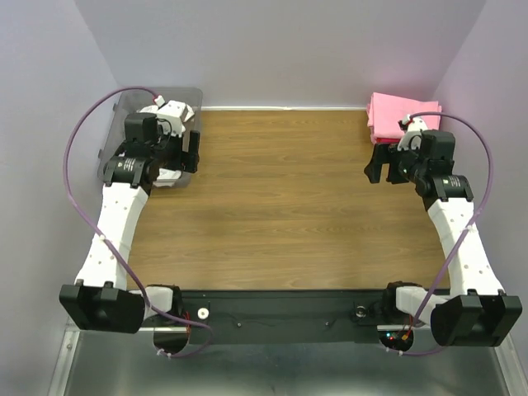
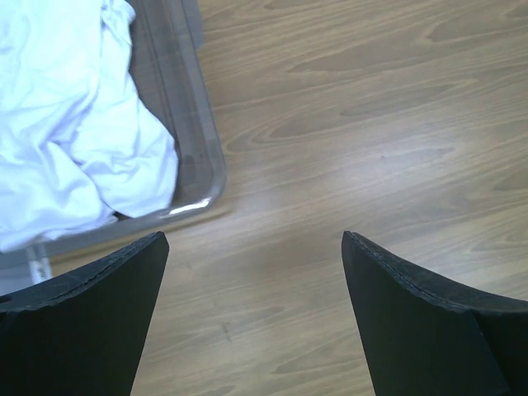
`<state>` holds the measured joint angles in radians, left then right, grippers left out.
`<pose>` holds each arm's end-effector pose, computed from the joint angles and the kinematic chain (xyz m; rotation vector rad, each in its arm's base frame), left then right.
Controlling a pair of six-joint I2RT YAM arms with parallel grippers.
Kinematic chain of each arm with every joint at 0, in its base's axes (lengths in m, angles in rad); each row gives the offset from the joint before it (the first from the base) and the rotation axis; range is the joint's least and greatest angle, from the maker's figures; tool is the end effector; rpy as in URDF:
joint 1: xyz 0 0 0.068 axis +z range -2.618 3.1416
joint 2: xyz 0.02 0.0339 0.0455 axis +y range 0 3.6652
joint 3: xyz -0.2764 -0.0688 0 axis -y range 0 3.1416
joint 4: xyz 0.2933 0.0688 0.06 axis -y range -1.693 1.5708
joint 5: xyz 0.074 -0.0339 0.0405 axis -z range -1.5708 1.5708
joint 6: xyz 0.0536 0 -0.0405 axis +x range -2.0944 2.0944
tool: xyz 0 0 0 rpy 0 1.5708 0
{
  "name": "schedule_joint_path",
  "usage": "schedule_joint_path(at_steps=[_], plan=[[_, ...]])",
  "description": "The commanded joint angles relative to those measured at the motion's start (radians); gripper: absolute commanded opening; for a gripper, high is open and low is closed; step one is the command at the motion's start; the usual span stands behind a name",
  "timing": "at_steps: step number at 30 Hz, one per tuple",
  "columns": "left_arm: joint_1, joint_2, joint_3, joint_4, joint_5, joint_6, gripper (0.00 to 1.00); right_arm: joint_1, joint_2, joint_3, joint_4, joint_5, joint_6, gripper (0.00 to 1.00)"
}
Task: Fold and stack the t-shirts
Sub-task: Grab the tshirt from the pile
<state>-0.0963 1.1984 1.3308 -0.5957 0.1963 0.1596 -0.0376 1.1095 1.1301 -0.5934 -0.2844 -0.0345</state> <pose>0.3130 -0.0407 0.4126 0.3806 1.9922 -0.1596 0.2948 0.0040 0.3590 -0.1623 2.1228 0.2620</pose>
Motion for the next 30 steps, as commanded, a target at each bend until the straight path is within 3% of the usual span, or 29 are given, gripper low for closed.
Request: schedule_joint_path(at_steps=[1,19,24,30], plan=[[0.004,0.061,0.094,0.025,-0.082,0.104,0.99,0.002,0.015,0.011,-0.005,-0.007,-0.024,1.00],[0.265,0.909,0.872,-0.142,-0.147,0.287,0.98,0.002,0.062,-0.007,-0.026,-0.053,-0.080,1.00],[0.319,1.024,0.881,-0.115,-0.149,0.299,0.98,0.002,0.088,0.003,-0.037,-0.058,-0.087,1.00],[0.331,1.086,0.763,-0.050,-0.172,0.327,0.99,0.002,0.113,0.014,-0.043,-0.076,-0.091,1.00]])
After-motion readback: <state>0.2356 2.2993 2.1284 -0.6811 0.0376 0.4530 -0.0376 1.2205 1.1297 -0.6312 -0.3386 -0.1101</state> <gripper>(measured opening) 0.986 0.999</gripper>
